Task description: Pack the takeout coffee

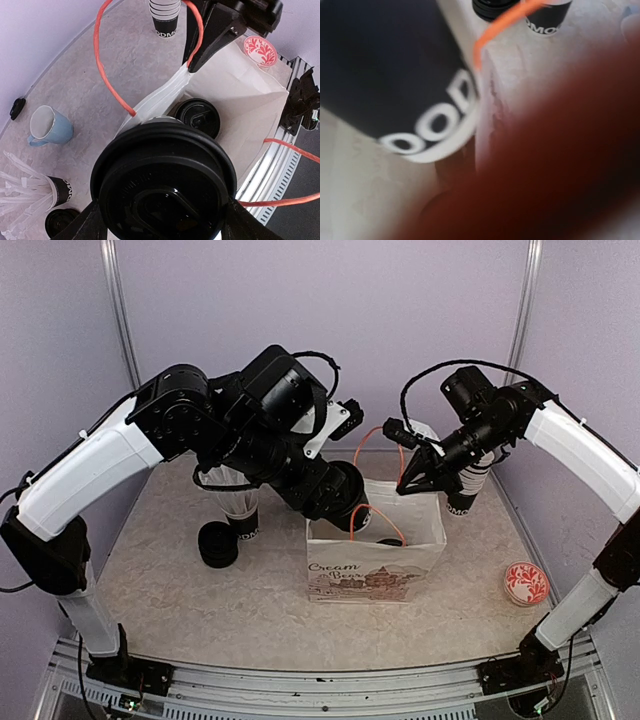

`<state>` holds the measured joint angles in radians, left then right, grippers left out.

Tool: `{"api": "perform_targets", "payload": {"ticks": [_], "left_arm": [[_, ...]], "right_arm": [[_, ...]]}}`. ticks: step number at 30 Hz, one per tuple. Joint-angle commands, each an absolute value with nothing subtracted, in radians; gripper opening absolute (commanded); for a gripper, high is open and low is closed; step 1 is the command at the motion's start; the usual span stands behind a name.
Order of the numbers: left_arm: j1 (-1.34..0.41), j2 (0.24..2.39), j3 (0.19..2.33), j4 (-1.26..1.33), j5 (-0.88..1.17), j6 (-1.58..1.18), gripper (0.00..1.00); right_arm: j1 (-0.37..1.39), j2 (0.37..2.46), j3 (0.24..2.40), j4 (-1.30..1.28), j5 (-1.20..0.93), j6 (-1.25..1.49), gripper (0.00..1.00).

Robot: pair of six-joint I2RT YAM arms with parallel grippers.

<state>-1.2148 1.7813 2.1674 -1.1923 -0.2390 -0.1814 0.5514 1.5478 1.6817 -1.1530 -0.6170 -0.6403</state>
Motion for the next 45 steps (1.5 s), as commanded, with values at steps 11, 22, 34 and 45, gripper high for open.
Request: {"api": "perform_targets", "payload": {"ticks": [11,22,34,45], "left_arm": [[-1.285,1.851,2.088,-1.216,-0.38,-0.086,0.55],[-1.368,1.798,1.99,-1.273,-0.441,-0.178,0.55],[-1.508,1.746,1.856,-1.278,-0.578,-0.332,0.54],[-1.562,1.735,1.76,-1.198,-0.651,-0.348,0.54]], "right_arm": [[0.614,1.489,1.682,-1.167,-0.664,-0.662,0.05],[0.605,1.473,1.773,-1.252,-0.746,-0.74,0.3],[0.522,1.649,1.944,-1.178,-0.772,-0.713,0.28],[0.514,1.921,1.813,-0.923,-0.623,-0.542,0.19]]}}
